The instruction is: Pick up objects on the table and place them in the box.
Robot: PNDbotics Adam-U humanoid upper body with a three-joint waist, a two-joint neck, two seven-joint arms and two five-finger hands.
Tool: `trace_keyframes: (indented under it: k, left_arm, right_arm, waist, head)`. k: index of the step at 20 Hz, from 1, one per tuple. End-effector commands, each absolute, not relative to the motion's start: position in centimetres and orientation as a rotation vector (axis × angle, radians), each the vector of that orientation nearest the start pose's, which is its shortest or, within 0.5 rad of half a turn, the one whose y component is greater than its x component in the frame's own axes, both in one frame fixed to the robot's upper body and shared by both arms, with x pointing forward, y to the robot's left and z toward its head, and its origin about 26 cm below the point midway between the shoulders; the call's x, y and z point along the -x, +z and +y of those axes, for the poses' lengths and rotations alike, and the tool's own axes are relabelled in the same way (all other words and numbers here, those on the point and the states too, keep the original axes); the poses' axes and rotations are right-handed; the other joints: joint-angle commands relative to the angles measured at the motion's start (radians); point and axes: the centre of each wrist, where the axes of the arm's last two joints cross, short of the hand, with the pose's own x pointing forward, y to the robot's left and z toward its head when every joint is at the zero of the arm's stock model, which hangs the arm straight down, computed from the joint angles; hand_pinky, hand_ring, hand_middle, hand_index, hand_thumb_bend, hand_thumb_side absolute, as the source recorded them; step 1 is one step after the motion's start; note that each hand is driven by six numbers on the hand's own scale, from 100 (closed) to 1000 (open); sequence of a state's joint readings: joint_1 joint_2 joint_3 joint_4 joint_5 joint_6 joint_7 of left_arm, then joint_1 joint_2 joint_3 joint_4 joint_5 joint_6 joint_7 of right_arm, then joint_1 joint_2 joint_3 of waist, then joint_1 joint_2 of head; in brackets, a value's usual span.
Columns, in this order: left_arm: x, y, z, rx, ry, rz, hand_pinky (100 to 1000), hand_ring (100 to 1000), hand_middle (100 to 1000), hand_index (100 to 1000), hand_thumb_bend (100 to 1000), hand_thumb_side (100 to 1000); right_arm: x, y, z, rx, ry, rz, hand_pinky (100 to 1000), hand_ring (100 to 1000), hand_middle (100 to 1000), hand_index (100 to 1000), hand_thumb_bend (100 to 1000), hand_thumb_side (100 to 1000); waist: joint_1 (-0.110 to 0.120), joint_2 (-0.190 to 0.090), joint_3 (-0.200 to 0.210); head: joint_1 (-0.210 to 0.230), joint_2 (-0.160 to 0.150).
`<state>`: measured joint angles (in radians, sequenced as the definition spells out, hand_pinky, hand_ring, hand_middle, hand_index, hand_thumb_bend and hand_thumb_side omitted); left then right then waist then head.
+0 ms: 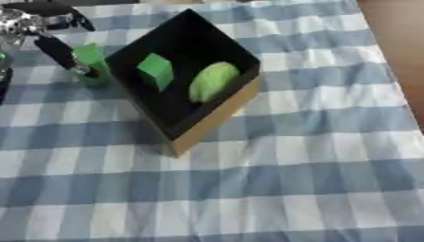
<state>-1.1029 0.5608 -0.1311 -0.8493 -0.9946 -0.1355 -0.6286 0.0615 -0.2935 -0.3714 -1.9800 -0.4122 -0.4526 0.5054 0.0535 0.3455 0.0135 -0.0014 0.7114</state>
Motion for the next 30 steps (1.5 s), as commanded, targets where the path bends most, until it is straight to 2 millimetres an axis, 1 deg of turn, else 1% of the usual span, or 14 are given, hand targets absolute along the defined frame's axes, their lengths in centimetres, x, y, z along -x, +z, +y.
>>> trace_keyframes:
  k: [1,3,4,6,12,14,16,17,18,19,20,24,25,30]
  left_arm:
    - [-48.5,28.9,32.1,-1.032,-1.489,-1.107,922,935,879,904,705,379]
    - [-48.6,28.6,32.2,-1.030,-1.476,-1.102,919,933,872,901,707,364]
    - [-48.7,28.4,32.2,-1.026,-1.471,-1.098,917,931,868,898,691,381]
    - [-48.8,28.0,32.3,-1.014,-1.466,-1.088,909,924,850,891,683,382]
    - [-49.1,27.0,32.3,-0.954,-1.473,-1.073,880,871,737,844,648,370]
    - [-49.1,26.8,32.3,-0.940,-1.472,-1.072,877,863,727,836,638,364]
    - [-49.2,26.6,32.3,-0.936,-1.466,-1.068,861,826,665,796,584,340]
    - [-49.2,26.6,32.3,-0.940,-1.459,-1.066,840,791,610,760,539,323]
    - [-49.2,26.5,32.4,-0.944,-1.449,-1.066,838,788,606,756,533,319]
    - [-49.2,26.6,32.4,-0.952,-1.438,-1.070,830,769,584,728,480,282]
    - [-49.2,26.7,32.4,-0.960,-1.427,-1.078,824,760,580,723,436,246]
    - [-48.9,27.8,32.4,-0.989,-1.400,-1.112,813,740,570,715,357,203]
    - [-48.8,28.2,32.4,-0.996,-1.397,-1.122,810,736,569,715,313,192]
    - [-48.0,31.1,32.3,-1.044,-1.388,-1.173,807,733,573,719,301,200]
  right_arm:
    - [-23.2,13.4,-37.9,0.014,0.461,-2.427,916,1000,373,903,100,565]
    - [-23.2,13.4,-37.9,0.012,0.463,-2.426,917,1000,373,903,100,560]
    - [-23.2,13.4,-37.9,0.012,0.464,-2.426,917,1000,372,903,100,565]
    - [-23.2,13.4,-37.8,0.011,0.465,-2.426,918,1000,371,904,100,565]
    - [-23.2,13.2,-37.7,0.014,0.461,-2.421,919,1000,369,905,100,567]
    - [-23.2,13.2,-37.7,0.016,0.458,-2.419,919,1000,369,905,100,567]
    - [-23.2,13.2,-37.7,0.018,0.454,-2.416,920,1000,368,905,100,568]
    - [-23.2,13.2,-37.7,0.018,0.453,-2.415,920,1000,368,906,100,568]
    - [-23.2,13.1,-37.7,0.019,0.452,-2.413,920,1000,368,906,100,568]
    - [-23.2,13.1,-37.6,0.019,0.451,-2.411,921,1000,367,906,100,569]
    - [-23.2,13.0,-37.6,0.020,0.451,-2.409,921,1000,367,906,100,569]
    - [-23.1,13.0,-37.7,0.023,0.448,-2.404,921,1000,368,906,100,569]
    - [-23.1,13.0,-37.7,0.024,0.447,-2.403,921,1000,368,906,100,569]
    - [-23.0,13.0,-37.8,0.026,0.447,-2.395,921,1000,369,906,100,569]
  waist:
    - [0.010,-0.001,-0.001]
    - [0.009,0.001,-0.002]
    - [0.009,0.002,-0.003]
    - [0.008,0.005,-0.005]
    - [0.006,0.011,-0.009]
    - [0.006,0.012,-0.011]
    - [0.006,0.012,-0.012]
    - [0.006,0.012,-0.013]
    - [0.006,0.012,-0.014]
    - [0.006,0.011,-0.014]
    - [0.006,0.011,-0.014]
    - [0.007,0.006,-0.012]
    - [0.007,0.005,-0.011]
    - [0.011,-0.006,-0.001]
  head:
    - [0.004,-0.011]
    - [0.006,-0.013]
    - [0.008,-0.014]
    - [0.010,-0.016]
    - [0.014,-0.016]
    - [0.015,-0.016]
    - [0.016,-0.016]
    - [0.017,-0.015]
    - [0.017,-0.015]
    - [0.017,-0.013]
    - [0.017,-0.012]
    - [0.015,-0.006]
    - [0.015,-0.005]
    - [0.007,0.003]
